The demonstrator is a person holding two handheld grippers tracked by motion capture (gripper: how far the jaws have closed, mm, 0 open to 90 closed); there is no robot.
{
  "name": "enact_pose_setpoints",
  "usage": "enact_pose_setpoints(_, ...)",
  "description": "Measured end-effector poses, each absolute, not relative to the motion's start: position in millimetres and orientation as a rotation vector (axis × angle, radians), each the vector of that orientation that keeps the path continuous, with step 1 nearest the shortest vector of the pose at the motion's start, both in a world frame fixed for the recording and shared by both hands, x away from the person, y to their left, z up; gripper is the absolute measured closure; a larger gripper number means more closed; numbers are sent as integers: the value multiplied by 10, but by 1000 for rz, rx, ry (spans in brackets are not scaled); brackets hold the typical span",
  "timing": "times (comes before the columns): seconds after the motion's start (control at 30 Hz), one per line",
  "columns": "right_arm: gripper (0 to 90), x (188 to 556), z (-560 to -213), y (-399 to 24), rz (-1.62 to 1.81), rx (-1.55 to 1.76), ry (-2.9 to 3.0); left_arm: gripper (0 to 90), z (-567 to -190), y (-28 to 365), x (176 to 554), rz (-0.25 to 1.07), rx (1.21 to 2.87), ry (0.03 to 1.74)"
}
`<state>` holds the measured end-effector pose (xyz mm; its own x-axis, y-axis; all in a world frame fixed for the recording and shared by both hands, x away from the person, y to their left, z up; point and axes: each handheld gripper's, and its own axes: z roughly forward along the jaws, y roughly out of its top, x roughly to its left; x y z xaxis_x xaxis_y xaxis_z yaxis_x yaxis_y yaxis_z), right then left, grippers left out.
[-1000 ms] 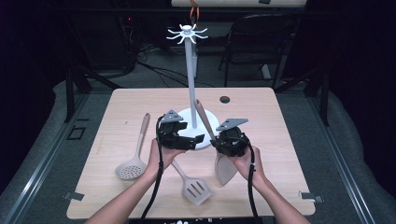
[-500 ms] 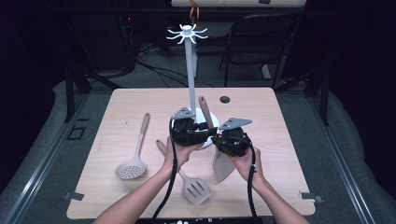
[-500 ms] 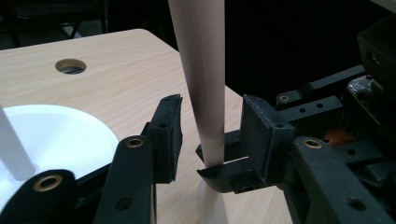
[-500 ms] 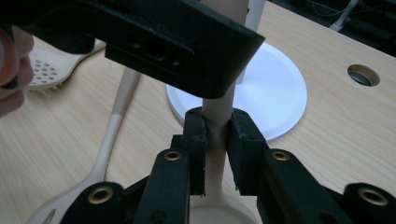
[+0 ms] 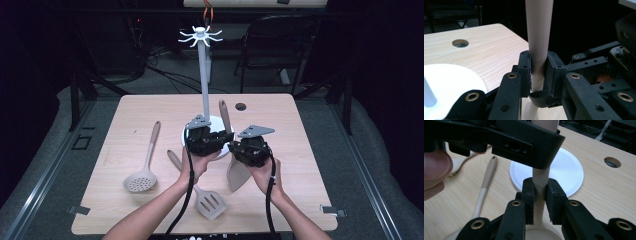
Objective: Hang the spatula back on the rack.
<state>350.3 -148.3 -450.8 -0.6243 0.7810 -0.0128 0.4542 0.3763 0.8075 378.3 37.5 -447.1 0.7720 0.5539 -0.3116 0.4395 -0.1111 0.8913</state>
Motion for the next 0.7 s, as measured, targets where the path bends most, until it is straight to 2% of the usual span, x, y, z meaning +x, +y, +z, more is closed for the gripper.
enact_pose_setpoints(0.13,771,3494,-4490,-1498,1159,1061,2236,762,-4438,364,3771,135,1744,744)
enact_pose_setpoints(0.33,644,3474,-4466,-1537,1186,1036,2237,765,-4397,369,3802,143,1772,717)
enact_pose_setpoints(0.57,405,3440,-4513,-1718,1190,1036,2260,765,-4307,448,3870,171,1770,695)
enact_pose_setpoints(0.63,267,3434,-4541,-1796,1204,1016,2296,765,-4273,484,3903,181,1772,687)
enact_pose_setpoints(0.7,193,3425,-4570,-1853,1188,1008,2317,765,-4245,513,3937,190,1777,684)
